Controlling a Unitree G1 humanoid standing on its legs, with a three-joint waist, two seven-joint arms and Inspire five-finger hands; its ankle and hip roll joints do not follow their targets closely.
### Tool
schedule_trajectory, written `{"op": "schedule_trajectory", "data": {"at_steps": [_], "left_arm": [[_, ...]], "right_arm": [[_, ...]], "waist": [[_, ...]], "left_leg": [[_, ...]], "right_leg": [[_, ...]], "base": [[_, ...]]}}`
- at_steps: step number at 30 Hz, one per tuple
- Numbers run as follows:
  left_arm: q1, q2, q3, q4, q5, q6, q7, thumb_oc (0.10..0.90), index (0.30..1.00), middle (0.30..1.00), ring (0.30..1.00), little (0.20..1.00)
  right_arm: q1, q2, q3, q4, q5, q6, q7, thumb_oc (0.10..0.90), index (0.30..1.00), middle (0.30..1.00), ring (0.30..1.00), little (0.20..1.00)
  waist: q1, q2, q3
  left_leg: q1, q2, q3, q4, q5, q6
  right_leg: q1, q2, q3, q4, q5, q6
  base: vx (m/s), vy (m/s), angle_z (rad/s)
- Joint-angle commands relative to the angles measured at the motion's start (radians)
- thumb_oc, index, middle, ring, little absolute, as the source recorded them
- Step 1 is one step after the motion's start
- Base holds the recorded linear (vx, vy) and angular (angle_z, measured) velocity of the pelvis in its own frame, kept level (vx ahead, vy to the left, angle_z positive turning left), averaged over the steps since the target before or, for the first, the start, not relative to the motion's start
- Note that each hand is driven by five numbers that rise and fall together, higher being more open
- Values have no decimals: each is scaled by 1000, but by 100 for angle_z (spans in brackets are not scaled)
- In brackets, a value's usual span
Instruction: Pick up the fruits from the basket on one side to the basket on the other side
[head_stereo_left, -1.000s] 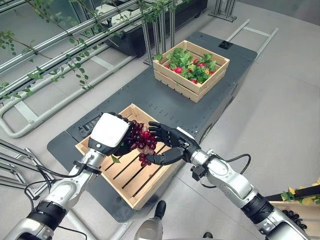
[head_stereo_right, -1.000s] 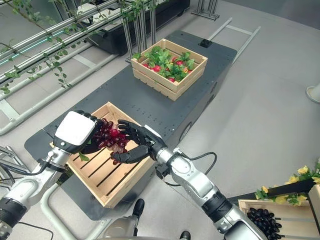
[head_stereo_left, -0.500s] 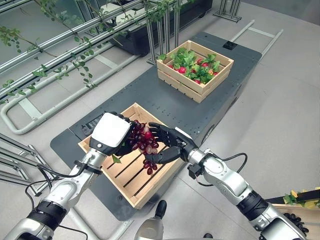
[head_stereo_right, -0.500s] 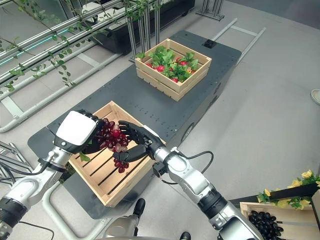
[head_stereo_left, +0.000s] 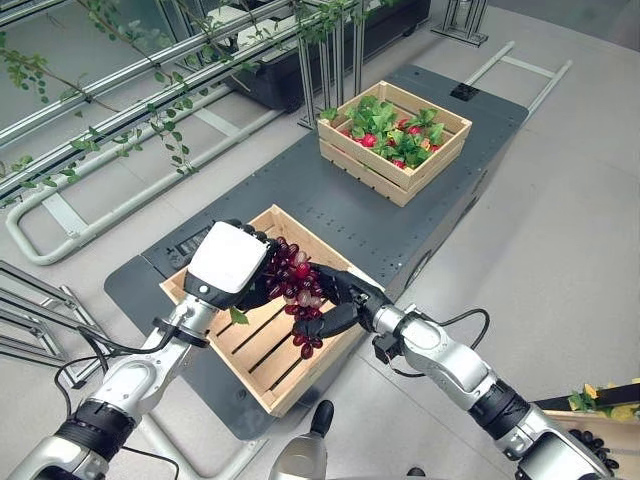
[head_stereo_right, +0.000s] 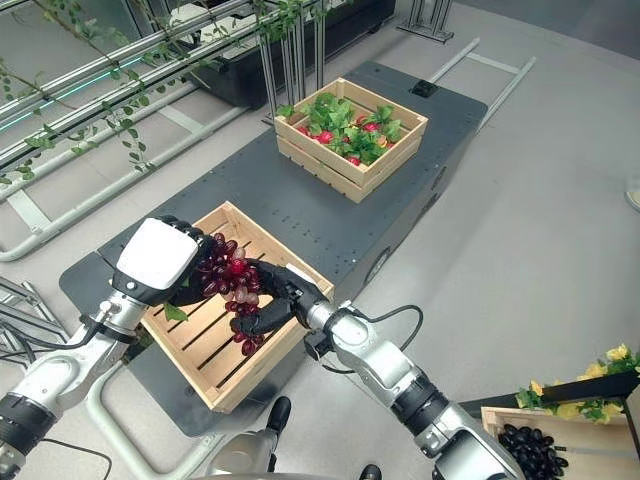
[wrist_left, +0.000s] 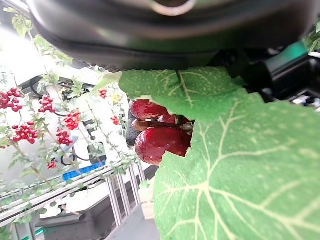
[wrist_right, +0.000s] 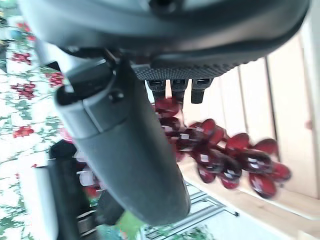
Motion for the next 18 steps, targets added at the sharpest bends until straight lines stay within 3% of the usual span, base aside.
{"op": "schedule_trajectory", "data": {"at_steps": [1, 18], "left_arm": [[-191, 22, 12, -9, -97, 13, 76, 400, 300, 300, 300, 300], [-198, -1, -8, -78, -116, -14, 32, 400, 300, 300, 300, 300]], "right_arm": [[-53, 81, 53, 30, -41, -58, 43, 800, 900, 900, 900, 900], [-76, 107, 51, 86, -53, -43, 10, 800, 900, 900, 900, 900]], "waist": [[13, 2, -181], [21, 2, -175]], "left_leg": [[97, -4, 23, 2, -160, -16], [99, -5, 8, 2, -160, -16]], "right_leg": [[-72, -42, -2, 2, 79, -12], [-66, -37, -1, 2, 75, -17]], "base": [[0, 0, 0], [0, 0, 1]]}}
